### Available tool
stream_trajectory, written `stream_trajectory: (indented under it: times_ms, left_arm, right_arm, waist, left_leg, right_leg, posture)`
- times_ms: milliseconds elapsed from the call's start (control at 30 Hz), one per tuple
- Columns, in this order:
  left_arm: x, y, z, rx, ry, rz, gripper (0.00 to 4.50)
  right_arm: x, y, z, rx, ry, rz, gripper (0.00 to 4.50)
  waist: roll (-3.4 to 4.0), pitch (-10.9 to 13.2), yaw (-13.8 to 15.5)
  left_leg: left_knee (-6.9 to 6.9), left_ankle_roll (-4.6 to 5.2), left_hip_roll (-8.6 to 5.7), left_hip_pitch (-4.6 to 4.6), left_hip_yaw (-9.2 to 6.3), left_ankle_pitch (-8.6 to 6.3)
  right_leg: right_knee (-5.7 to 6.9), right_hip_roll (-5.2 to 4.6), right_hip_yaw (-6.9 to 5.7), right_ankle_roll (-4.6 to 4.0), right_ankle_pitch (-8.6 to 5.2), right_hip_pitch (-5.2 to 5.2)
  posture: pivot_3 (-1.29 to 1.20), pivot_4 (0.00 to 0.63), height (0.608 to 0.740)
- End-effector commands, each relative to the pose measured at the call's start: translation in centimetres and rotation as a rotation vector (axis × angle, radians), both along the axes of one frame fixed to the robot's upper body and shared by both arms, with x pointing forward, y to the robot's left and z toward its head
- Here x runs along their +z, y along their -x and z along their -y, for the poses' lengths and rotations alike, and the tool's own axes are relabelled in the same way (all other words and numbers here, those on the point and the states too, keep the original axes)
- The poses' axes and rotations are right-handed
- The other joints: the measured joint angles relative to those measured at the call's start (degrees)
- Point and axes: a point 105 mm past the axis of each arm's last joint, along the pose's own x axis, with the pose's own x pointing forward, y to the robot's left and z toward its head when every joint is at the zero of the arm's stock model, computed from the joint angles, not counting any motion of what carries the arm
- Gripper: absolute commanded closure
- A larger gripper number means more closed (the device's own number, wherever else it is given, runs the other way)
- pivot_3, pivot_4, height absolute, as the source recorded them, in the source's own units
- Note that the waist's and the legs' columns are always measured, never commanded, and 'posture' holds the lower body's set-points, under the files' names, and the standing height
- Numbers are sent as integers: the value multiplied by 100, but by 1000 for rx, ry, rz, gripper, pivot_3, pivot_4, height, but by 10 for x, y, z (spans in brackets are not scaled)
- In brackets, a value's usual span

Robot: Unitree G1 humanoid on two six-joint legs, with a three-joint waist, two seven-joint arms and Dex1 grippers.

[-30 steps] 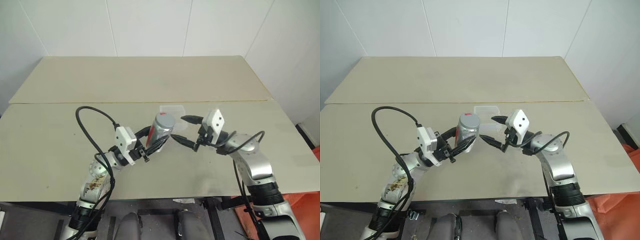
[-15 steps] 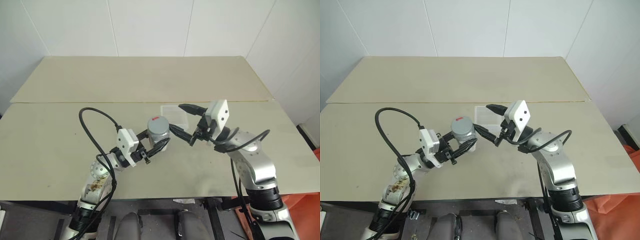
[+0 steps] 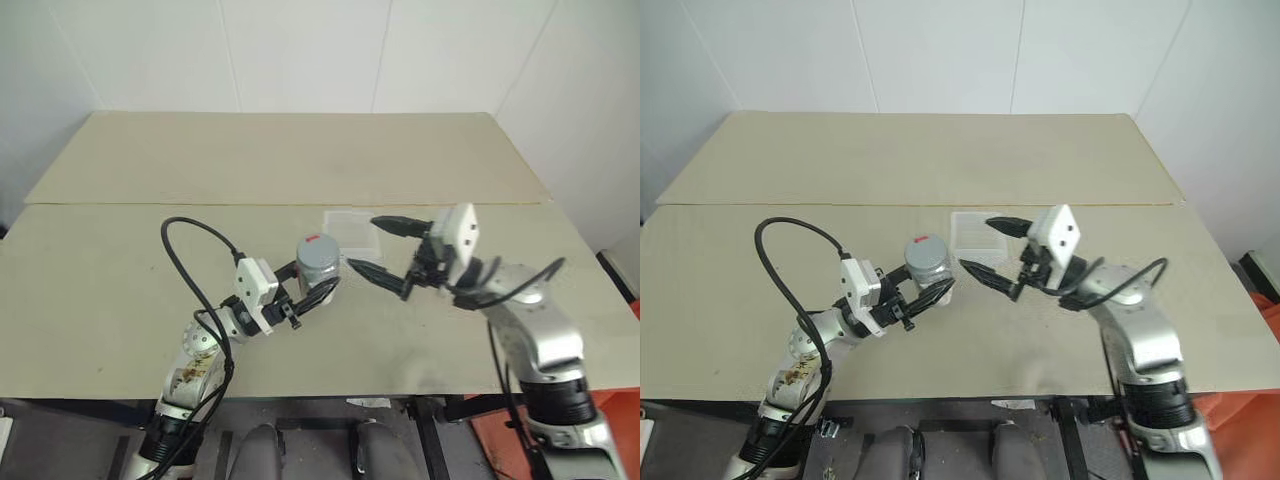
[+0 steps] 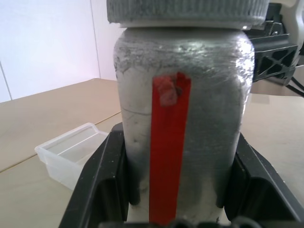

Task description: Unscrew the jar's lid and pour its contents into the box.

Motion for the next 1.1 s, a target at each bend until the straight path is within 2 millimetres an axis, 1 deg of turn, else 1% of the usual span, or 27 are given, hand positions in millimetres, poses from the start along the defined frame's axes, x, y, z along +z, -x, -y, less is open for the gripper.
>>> stream_trajectory:
  times_ms: [33, 67, 133, 267, 433, 567, 700, 833, 1100]
  left_arm:
    - [10, -3, 2, 13, 20, 33, 2433]
    - [10, -3, 2, 14, 16, 34, 2433]
    - [8, -3, 3, 11, 11, 37, 2433]
    - [7, -3, 5, 11, 13, 37, 2433]
    - [4, -3, 6, 14, 11, 39, 2433]
    - [6, -3, 7, 12, 14, 47, 2433]
    - [8, -2, 8, 7, 19, 55, 2433]
    - [8, -2, 8, 9, 20, 57, 2433]
    - [6, -1, 5, 12, 20, 52, 2433]
  right_arm:
    - [22, 22, -4, 119, -53, 20, 0]
    - [25, 26, -6, 139, -61, 18, 0]
    - [29, 28, -20, 149, -91, 11, 0]
    - [30, 29, -44, 159, -133, 11, 0]
    - [33, 26, -61, 175, -148, 39, 0]
    - [31, 16, -70, 150, -126, 69, 0]
    - [29, 6, -74, 118, -102, 95, 0]
    - [28, 2, -73, 110, -100, 103, 0]
    - [26, 0, -58, 80, -84, 108, 0]
  waist:
    - [0, 0, -25]
    - [0, 0, -49]
    - [0, 0, -84]
    - [0, 0, -71]
    - [1, 0, -53]
    - [1, 0, -52]
    - [1, 0, -48]
    - [1, 0, -49]
    - [1, 0, -47]
  left_leg:
    - [-1, 0, 0, 0, 0, 0]
    - [-1, 0, 1, 1, 0, 0]
    - [-6, 0, 4, 7, -3, 0]
    - [-4, 0, 5, 13, -14, 0]
    - [6, 2, 3, 7, -12, 1]
    - [3, 2, 2, 6, -11, 1]
    - [1, 2, 2, 5, -11, 1]
    - [1, 2, 2, 3, -11, 1]
    - [1, 2, 2, 4, -11, 1]
  right_leg:
    - [0, 0, 0, 0, 0, 0]
    - [1, 1, 1, 1, 0, 0]
    - [4, 8, 1, 4, -3, 0]
    - [18, 15, 2, 24, -17, -1]
    - [15, 10, 2, 25, -13, -1]
    - [11, 9, 1, 4, -1, -1]
    - [11, 10, 0, 2, 0, -2]
    - [9, 9, 0, -2, 3, -2]
    - [10, 9, 0, -2, 3, -2]
  posture:
    - [0, 150, 740]
    - [0, 150, 740]
    - [0, 150, 740]
    - [0, 150, 740]
    - [0, 150, 740]
    - [0, 150, 740]
    - [0, 150, 740]
    - [0, 150, 740]
    - [0, 150, 740]
